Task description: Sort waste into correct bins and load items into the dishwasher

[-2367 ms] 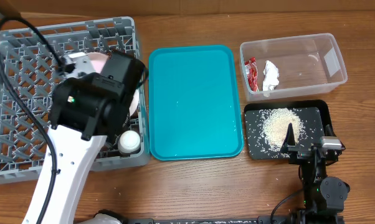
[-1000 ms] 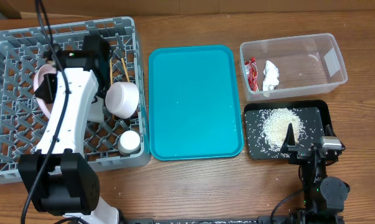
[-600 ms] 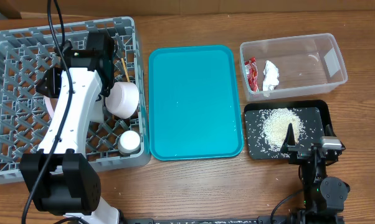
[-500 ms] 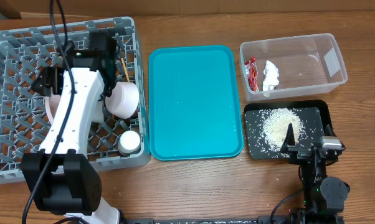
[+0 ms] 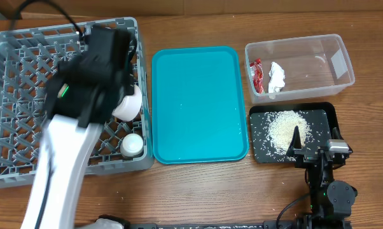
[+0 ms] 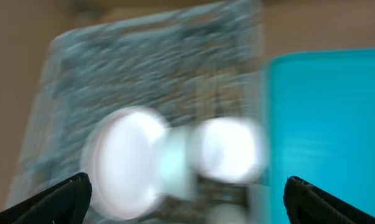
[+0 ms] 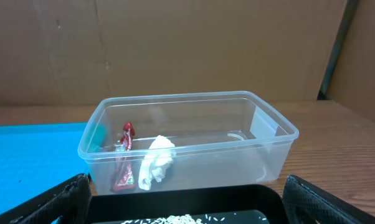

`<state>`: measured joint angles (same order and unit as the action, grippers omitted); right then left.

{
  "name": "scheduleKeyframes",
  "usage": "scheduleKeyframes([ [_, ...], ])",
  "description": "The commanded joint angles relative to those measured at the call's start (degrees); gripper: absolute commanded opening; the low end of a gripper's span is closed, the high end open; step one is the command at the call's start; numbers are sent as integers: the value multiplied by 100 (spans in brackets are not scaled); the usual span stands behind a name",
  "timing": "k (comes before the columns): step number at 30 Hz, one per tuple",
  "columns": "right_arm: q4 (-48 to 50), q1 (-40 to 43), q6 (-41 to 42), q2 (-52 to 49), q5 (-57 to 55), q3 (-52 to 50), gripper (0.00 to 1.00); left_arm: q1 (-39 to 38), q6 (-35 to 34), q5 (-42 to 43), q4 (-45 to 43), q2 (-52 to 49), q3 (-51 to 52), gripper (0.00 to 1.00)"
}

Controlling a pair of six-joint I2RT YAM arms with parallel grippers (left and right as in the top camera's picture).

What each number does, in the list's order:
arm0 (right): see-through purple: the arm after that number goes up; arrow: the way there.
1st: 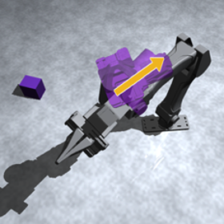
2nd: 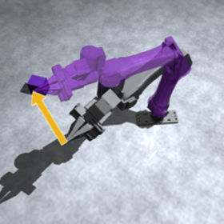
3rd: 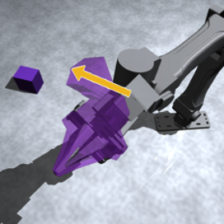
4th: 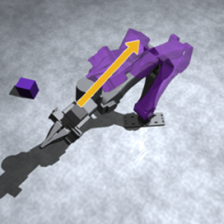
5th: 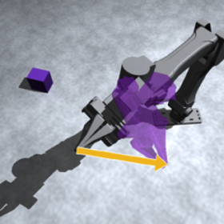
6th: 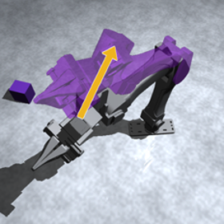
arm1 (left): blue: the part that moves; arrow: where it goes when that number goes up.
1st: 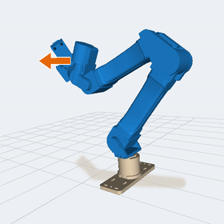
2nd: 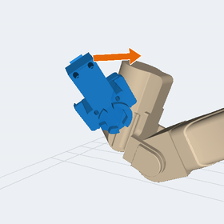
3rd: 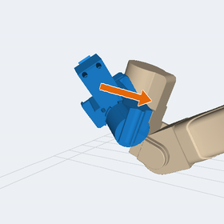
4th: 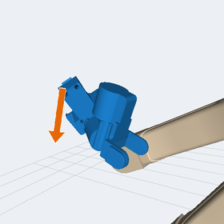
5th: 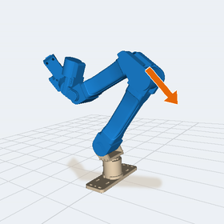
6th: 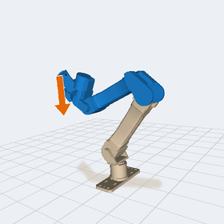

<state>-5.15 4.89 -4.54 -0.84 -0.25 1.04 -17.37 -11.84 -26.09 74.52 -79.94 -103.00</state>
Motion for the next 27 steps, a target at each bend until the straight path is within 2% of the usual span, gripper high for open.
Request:
scheduleKeyframes([
  [1, 33, 7, -22, 46, -4, -57, 100, -463, -59, 1919, -46, 743, -273, 100],
  [8, 33, 7, -20, 46, -4, -57, 100, -1108, -59, 2490, 210, 1613, -278, 100],
  [12, 33, 7, -22, 46, -4, -57, 100, -1113, -293, 2380, 605, 1921, -275, 100],
  [15, 33, 7, -22, 46, -4, -57, 100, -1113, -619, 1902, 562, 2190, -258, 100],
  [17, 33, 7, -22, 46, -4, -57, 100, -1113, -599, 1692, 407, 2323, -205, 100],
  [21, 33, 7, -22, 46, -4, -57, 100, -964, 256, 1628, -350, 2660, 111, 100],
  [25, 33, 7, -22, 46, -4, -57, 100, -321, 1497, 2743, -1661, 3226, 1016, 100],
  [27, 33, 7, -22, 46, -4, -57, 100, 48, 1683, 3272, -2277, 3604, 1633, 100],
])
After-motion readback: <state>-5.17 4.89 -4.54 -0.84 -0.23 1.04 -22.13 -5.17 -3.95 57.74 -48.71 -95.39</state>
